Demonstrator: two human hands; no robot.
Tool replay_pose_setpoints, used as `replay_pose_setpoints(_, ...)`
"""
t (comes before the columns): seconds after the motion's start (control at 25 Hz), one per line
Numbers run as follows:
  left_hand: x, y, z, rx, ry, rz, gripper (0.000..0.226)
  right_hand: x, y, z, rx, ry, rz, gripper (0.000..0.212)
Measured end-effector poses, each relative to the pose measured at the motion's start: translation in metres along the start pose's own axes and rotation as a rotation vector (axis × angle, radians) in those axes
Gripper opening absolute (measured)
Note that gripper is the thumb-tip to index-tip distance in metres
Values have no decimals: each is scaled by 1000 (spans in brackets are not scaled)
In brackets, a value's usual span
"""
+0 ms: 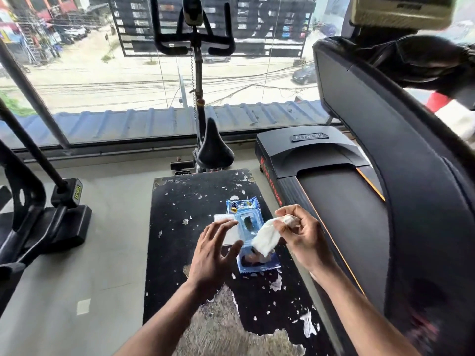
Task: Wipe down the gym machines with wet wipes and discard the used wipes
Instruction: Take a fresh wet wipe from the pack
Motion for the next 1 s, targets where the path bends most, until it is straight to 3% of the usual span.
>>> replay_pose_setpoints(0.12, -22, 3, -31, -274, -63, 264, 49, -21, -8, 13, 21, 22, -11, 22)
replay_pose_setpoints(0.2, -39, 13, -41, -475, -199, 459, 52, -40, -12, 17, 15, 31, -27, 29)
replay_pose_setpoints(0.28, -52, 19, -41, -582, -267, 521, 42, -59, -14, 15, -61, 27, -31, 44)
replay_pose_setpoints(0.4, -74, 19, -43, -621, -263, 493, 14, -86, -19, 10, -22, 62, -74, 55)
replay_pose_setpoints(0.52, -100, 14, -44, -680, -340, 458, 6, -113, -22, 11, -21, 111, -81, 60)
replay_pose_setpoints(0.6, -119, 8, -47, -676, -381, 448, 4, -127, -22, 17, -6, 103, 26, 52)
replay_pose_setpoints(0.72, -147, -7, -55, -617, -414, 402, 12, -142, -14, 29, -43, 59, 325, 50)
replay_pose_setpoints(0.8, -165, -20, -61, -600, -424, 337, 13, -149, -14, 38, -152, 18, 369, 31)
replay_pose_setpoints(0.88, -188, -35, -68, -559, -435, 269, 13, -159, -13, 45, -113, 8, 402, 12)
replay_pose_setpoints(1.0, -231, -46, -72, -542, -496, 217, 22, -187, -8, 50, 21, 15, 540, 6)
Point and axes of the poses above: each hand's wrist, its own x-axis towards the middle knuckle, its own y-axis out of the palm, z = x × y, the point moved 6 cm from there along x, towards the middle knuckle, and after that the axes turned 14 degrees about -y, right-handed, at the moved point
